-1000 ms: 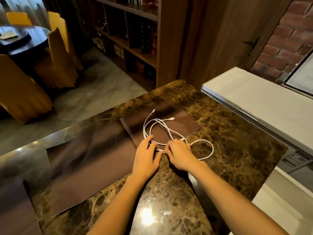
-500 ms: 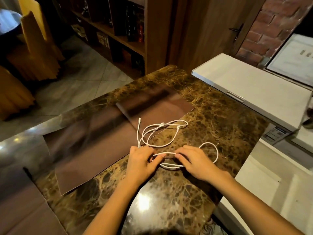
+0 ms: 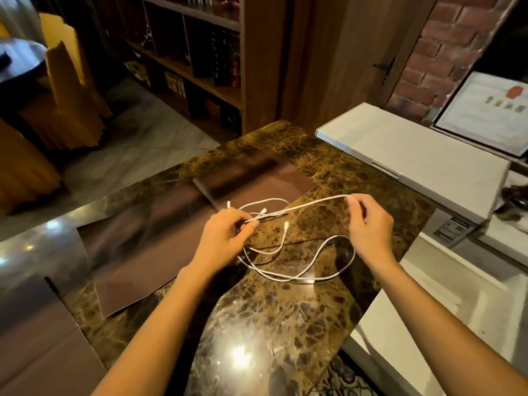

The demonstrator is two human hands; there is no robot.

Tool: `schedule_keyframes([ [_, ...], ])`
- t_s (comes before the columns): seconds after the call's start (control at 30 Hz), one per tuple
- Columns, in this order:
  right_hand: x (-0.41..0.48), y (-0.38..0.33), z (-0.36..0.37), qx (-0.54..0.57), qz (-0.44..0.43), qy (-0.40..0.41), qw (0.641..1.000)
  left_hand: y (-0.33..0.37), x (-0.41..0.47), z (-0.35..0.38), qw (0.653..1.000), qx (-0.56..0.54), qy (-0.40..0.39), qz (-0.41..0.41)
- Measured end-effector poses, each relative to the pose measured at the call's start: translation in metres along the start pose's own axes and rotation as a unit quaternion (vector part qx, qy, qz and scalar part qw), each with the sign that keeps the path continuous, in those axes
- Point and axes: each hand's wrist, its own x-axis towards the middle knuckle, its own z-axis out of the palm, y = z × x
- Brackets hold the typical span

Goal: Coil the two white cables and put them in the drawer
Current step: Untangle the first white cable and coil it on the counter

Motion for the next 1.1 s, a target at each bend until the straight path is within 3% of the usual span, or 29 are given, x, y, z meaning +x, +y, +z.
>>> schedule_keyframes([
  [0.13, 0.019, 0.011, -0.012, 0.082, 0.078, 0.095, 0.989, 0.013, 0.019, -0.010, 0.999, 0.034, 0.040, 0.003],
  [0.2, 0.034, 0.023, -0.025, 0.144, 0.149, 0.171, 0.963, 0.014, 0.028, -0.021, 0.996, 0.028, 0.074, -0.030],
  [0.27, 0.047, 0.037, -0.040, 0.154, 0.197, 0.194, 0.948, 0.012, 0.035, -0.032, 0.994, 0.005, 0.091, -0.064],
  [0.43, 0.050, 0.041, -0.035, 0.059, 0.150, 0.038, 0.986, 0.039, 0.049, -0.030, 0.990, -0.038, 0.086, -0.105],
  [0.6, 0.040, -0.017, -0.005, 0.044, 0.080, -0.114, 0.989, 0.088, 0.069, -0.019, 0.988, -0.105, 0.066, -0.087],
  [0.73, 0.039, -0.075, 0.000, 0.114, -0.012, -0.103, 0.988, 0.121, 0.083, -0.028, 0.997, -0.075, 0.021, -0.018],
  [0.83, 0.048, -0.108, -0.007, 0.154, -0.079, -0.097, 0.980, 0.132, 0.091, -0.039, 0.997, -0.058, 0.032, 0.033],
  [1.0, 0.067, -0.118, -0.011, 0.155, -0.125, -0.242, 0.949, 0.137, 0.100, -0.059, 0.993, -0.093, 0.054, 0.046],
  [1.1, 0.071, -0.124, -0.012, 0.209, -0.121, -0.292, 0.925, 0.137, 0.104, -0.072, 0.994, -0.055, 0.084, 0.050],
])
